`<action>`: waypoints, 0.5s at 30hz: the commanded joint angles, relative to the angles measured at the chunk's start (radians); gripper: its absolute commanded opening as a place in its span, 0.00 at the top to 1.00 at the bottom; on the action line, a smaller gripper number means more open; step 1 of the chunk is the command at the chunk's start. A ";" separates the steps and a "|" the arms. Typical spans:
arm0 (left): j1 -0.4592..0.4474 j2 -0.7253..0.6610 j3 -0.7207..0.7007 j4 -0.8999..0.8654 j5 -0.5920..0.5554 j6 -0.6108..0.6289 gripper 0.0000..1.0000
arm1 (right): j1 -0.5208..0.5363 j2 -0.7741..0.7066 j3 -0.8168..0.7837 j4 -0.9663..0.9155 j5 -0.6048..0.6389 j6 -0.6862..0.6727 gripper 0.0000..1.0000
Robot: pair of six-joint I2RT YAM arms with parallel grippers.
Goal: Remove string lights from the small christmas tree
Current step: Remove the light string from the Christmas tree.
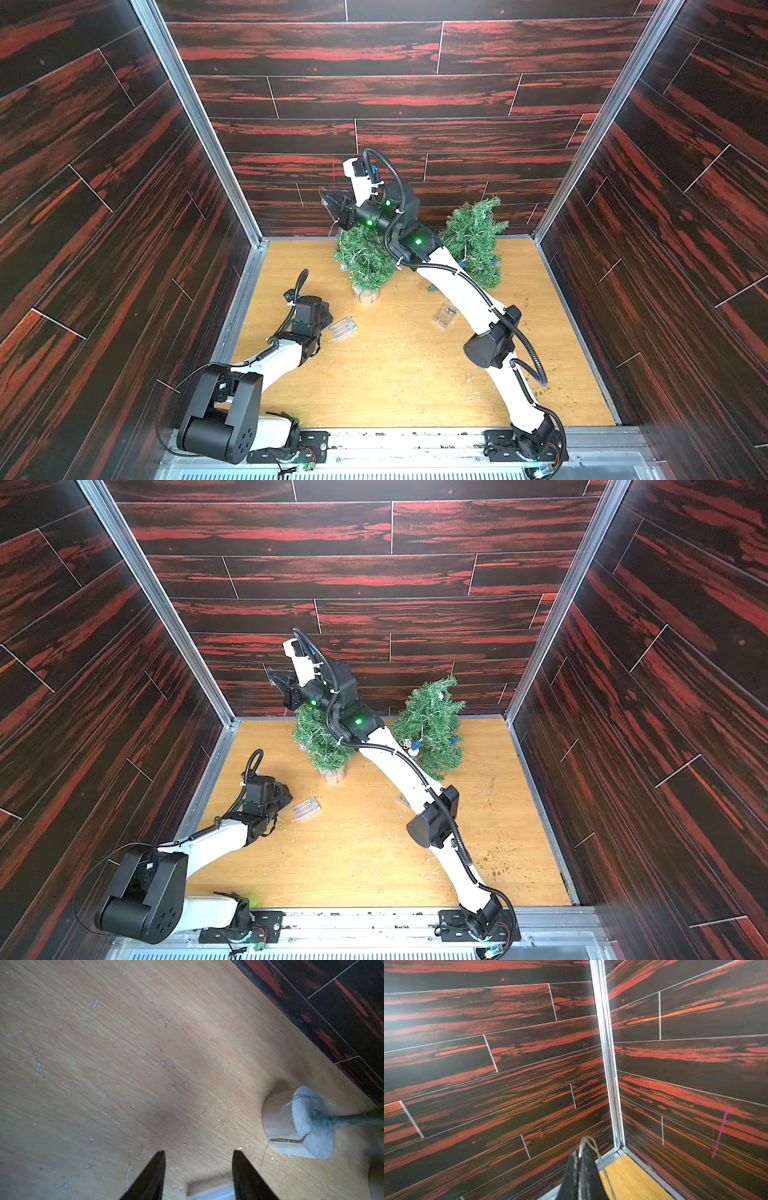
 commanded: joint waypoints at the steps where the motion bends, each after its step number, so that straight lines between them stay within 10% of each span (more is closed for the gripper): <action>1: -0.004 -0.024 0.016 -0.005 -0.021 0.008 0.45 | 0.018 -0.117 0.009 -0.031 -0.048 -0.019 0.96; 15: -0.004 -0.030 0.013 -0.008 -0.034 0.016 0.45 | 0.044 -0.293 -0.173 -0.128 -0.035 -0.106 0.96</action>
